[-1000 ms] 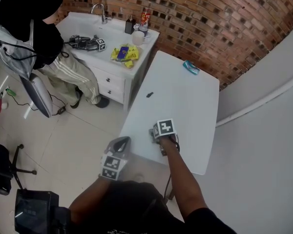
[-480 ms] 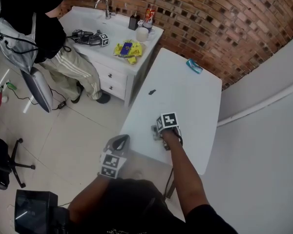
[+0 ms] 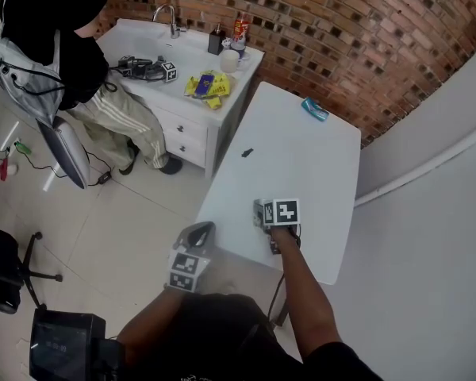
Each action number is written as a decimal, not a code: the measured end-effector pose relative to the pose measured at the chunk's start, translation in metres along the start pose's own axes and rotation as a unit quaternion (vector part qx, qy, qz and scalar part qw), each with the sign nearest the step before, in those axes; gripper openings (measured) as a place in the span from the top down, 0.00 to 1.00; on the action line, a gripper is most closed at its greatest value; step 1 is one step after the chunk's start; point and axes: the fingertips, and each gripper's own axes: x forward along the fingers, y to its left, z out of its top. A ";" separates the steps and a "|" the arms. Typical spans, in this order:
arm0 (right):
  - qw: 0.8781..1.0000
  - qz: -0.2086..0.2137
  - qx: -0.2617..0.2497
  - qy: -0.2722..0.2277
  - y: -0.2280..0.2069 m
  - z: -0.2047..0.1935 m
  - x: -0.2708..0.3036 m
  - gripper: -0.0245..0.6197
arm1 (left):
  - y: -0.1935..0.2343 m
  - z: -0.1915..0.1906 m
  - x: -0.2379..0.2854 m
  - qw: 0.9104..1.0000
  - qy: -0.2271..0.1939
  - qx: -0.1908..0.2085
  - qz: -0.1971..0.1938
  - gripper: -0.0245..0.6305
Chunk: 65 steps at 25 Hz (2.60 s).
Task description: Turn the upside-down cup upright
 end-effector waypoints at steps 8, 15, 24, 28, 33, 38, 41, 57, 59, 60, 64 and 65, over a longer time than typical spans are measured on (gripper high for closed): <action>0.991 -0.041 0.015 -0.130 -0.015 0.006 -0.032 0.48 | -0.020 0.003 0.000 1.000 -0.002 0.019 -0.016 0.97; 0.968 -0.074 0.006 -0.238 -0.013 0.002 -0.051 0.48 | -0.029 0.009 0.000 1.000 -0.006 0.024 -0.018 0.97; 0.956 -0.081 0.002 -0.281 -0.012 -0.022 -0.048 0.49 | -0.039 0.003 -0.004 0.999 0.002 0.040 -0.020 0.97; 0.959 -0.077 -0.009 -0.272 -0.010 -0.034 -0.044 0.49 | -0.041 -0.002 -0.004 0.998 0.006 0.051 -0.018 0.97; 0.956 -0.077 -0.008 -0.282 -0.007 -0.050 -0.043 0.49 | -0.040 -0.005 -0.006 0.998 0.006 0.054 -0.016 0.97; 0.958 -0.088 -0.006 -0.273 -0.005 -0.061 -0.045 0.49 | -0.043 -0.006 -0.005 0.998 0.007 0.057 -0.020 0.97; 0.958 -0.092 0.002 -0.272 -0.005 -0.065 -0.047 0.48 | -0.046 -0.009 -0.002 0.998 0.013 0.059 -0.021 0.97; 0.952 -0.117 -0.007 -0.283 0.002 -0.059 -0.056 0.43 | -0.061 -0.012 -0.012 0.998 0.013 0.057 -0.028 0.97; 0.949 -0.115 -0.011 -0.292 0.003 -0.058 -0.063 0.42 | -0.060 -0.013 -0.012 0.998 0.012 0.056 -0.024 0.97; 0.948 -0.113 -0.014 -0.297 0.004 -0.057 -0.066 0.42 | -0.061 -0.013 -0.013 0.998 0.012 0.056 -0.023 0.97; 0.944 -0.101 -0.021 -0.313 0.006 -0.057 -0.086 0.43 | -0.064 -0.011 -0.014 0.998 0.007 0.060 -0.019 0.97; 0.944 -0.097 -0.023 -0.316 0.006 -0.059 -0.091 0.46 | -0.066 -0.011 -0.014 0.998 0.006 0.060 -0.018 0.97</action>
